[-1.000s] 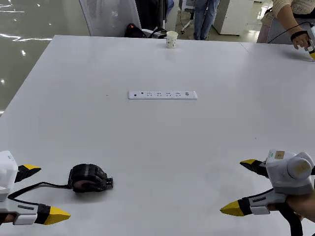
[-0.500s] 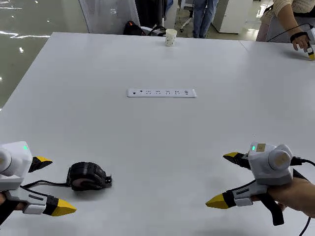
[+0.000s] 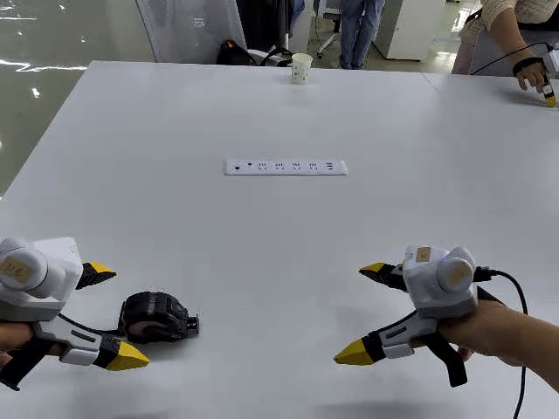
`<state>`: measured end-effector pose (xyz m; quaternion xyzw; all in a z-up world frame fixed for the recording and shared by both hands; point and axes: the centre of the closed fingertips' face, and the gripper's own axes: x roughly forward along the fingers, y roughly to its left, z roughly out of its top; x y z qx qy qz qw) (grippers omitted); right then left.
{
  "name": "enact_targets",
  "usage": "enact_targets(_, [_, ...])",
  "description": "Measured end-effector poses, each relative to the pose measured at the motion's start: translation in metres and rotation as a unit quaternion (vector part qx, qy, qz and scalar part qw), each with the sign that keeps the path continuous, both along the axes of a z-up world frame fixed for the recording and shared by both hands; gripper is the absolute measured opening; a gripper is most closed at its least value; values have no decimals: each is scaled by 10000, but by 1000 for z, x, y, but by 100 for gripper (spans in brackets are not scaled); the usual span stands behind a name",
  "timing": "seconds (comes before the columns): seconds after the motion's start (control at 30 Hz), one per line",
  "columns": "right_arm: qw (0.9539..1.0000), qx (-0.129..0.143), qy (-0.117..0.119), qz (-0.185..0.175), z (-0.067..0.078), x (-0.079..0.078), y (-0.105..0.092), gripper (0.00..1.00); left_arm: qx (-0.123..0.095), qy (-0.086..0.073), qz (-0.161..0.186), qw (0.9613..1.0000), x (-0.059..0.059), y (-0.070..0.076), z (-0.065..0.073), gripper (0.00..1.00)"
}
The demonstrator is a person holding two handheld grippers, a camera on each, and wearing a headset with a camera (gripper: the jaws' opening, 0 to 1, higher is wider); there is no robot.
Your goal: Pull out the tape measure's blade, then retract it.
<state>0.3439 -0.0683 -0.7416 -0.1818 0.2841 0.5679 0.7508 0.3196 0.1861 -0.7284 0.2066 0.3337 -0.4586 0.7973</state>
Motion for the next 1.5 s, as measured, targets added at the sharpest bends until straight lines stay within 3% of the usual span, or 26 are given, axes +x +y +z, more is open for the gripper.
enact_targets(0.1, [9999,-47,-19,133,-1,3,11,99,380,-172,-352,9985,5,-1,-4,91])
enact_targets(0.2, [9998,-70,-7,200,0,7,21,99,443,-139,-631,9969,5,-9,-7,92])
enact_targets(0.43, [9998,-42,9,214,-1,17,37,99,650,-92,-900,9938,12,-13,-16,89])
enact_targets(0.47, [9997,-79,15,226,-4,18,39,99,717,-40,-960,9928,11,-13,-19,89])
enact_targets(0.53, [9996,-128,36,262,-7,19,44,99,834,305,-1106,9899,2,-14,-30,92])
enact_targets(0.57, [9995,-134,55,285,-8,19,46,99,911,401,-1187,9879,-1,-14,-35,95])
enact_targets(0.63, [9994,-128,78,313,-10,19,52,99,1198,432,-1322,9830,-2,-10,-45,94])
enact_targets(0.67, [9994,-122,87,325,-11,18,55,99,1222,388,-1367,9823,-2,-12,-46,93])
enact_targets(0.8, [9992,-61,169,360,-14,17,68,99,1106,468,-1369,9833,3,-16,-50,91])
enact_targets(1.03, [9983,-50,324,480,-22,11,97,99,1245,516,-1474,9799,11,-17,-50,66])
enact_targets(1.17, [9977,-35,311,595,-23,9,111,99,1357,449,-1529,9779,15,-16,-50,54])
enact_targets(1.27, [9971,-74,316,693,-24,8,120,96,1363,504,-1428,9790,16,-17,-47,38])
enact_targets(1.3, [9969,-74,347,703,-24,7,122,96,1319,599,-1452,9787,13,-19,-48,34])
enact_targets(1.43, [9961,-85,268,831,-23,7,131,92,1443,414,-1513,9770,13,-17,-48,34])
enact_targets(1.47, [9961,-75,275,838,-23,8,132,92,1525,323,-1650,9739,13,-16,-48,33])
enact_targets(1.5, [9959,-87,261,860,-24,8,133,91,1547,319,-1644,9737,13,-17,-49,33])
